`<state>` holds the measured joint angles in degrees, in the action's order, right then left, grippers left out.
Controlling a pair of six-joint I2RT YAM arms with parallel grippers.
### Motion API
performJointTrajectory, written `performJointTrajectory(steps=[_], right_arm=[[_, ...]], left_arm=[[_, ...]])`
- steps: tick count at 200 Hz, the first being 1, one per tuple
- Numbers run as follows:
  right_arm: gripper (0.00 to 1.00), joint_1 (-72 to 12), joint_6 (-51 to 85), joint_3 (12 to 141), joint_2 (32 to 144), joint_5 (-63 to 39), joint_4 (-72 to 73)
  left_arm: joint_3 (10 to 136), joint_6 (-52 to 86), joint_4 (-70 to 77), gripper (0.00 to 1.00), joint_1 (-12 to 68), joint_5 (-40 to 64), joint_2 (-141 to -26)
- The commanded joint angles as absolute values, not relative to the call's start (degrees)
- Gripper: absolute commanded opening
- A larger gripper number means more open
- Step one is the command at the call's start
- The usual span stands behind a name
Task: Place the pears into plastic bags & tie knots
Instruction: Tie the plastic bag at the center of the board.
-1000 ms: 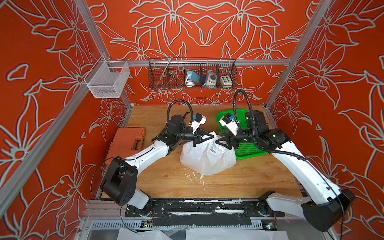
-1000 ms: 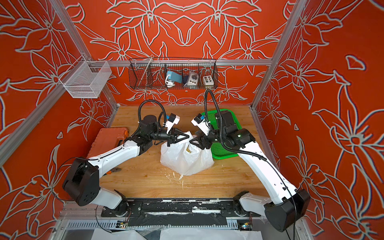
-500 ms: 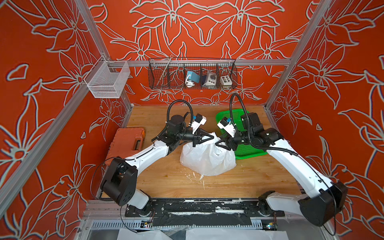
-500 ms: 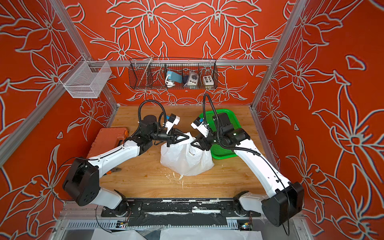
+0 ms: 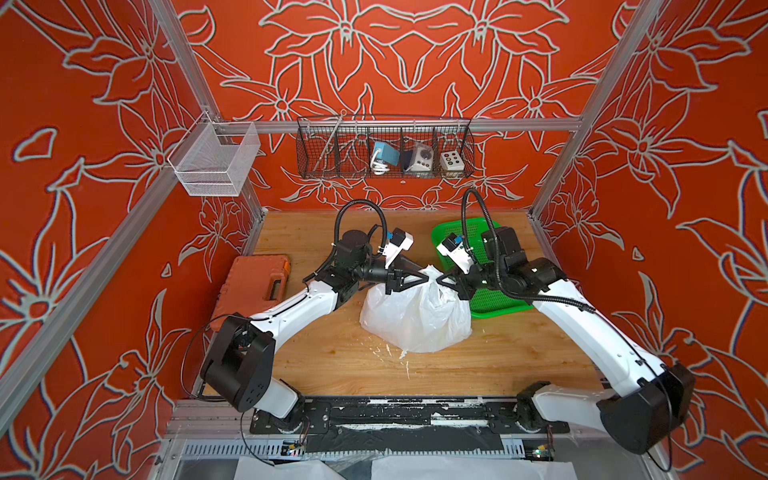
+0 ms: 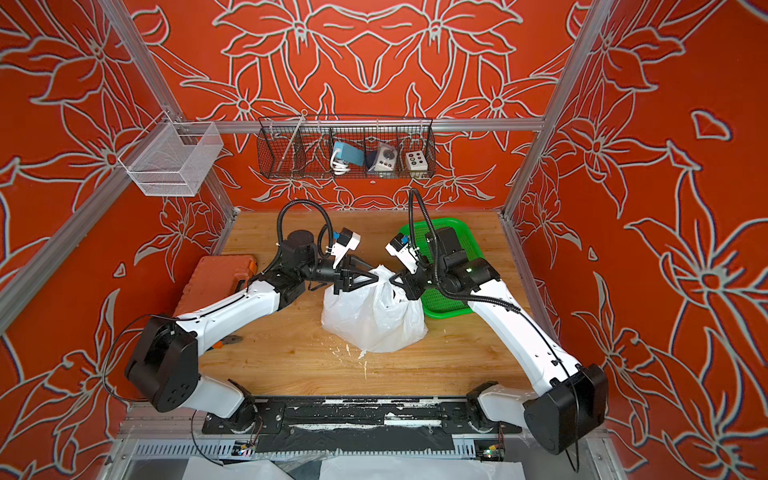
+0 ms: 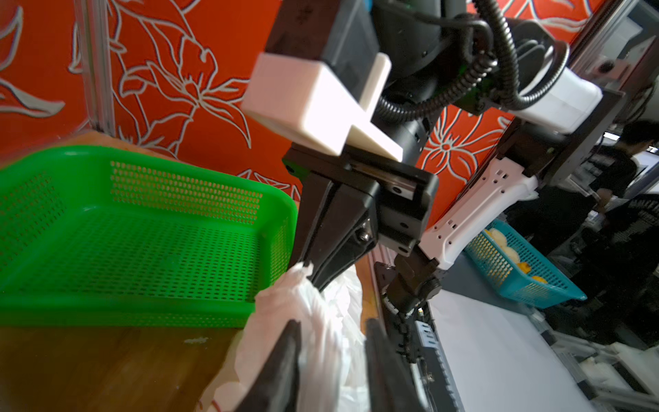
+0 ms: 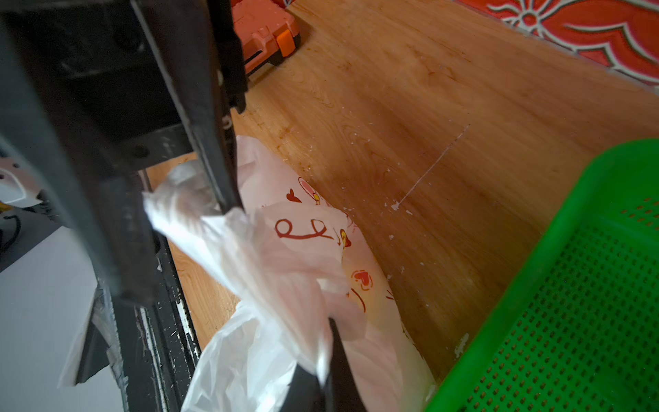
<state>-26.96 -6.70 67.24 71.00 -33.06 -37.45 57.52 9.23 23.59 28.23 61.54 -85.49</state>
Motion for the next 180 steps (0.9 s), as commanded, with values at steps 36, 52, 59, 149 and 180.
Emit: performJointTrajectory(steps=[36,52,59,149,180], right_arm=[[0.0,-26.72,-5.05,66.18,69.54,-33.68,-35.27],[0.0,-26.85,-5.03,66.18,69.6,-34.9,-35.16],[0.0,-26.89,-5.1,66.27,69.62,-35.26,-35.16],[0.37,-27.69,-2.84,66.0,65.42,-30.52,-38.3],[0.47,-27.68,1.16,64.48,57.88,-26.36,-40.9]], left_arm=[[59.79,6.76,22.08,0.53,29.81,60.02,-87.93],[60.87,5.49,20.57,0.54,30.56,59.15,-88.83],[61.29,5.28,20.24,0.54,30.82,58.83,-89.31],[62.0,6.94,24.06,0.0,32.36,54.65,-91.23],[60.91,7.01,24.64,0.0,32.34,52.91,-90.35]])
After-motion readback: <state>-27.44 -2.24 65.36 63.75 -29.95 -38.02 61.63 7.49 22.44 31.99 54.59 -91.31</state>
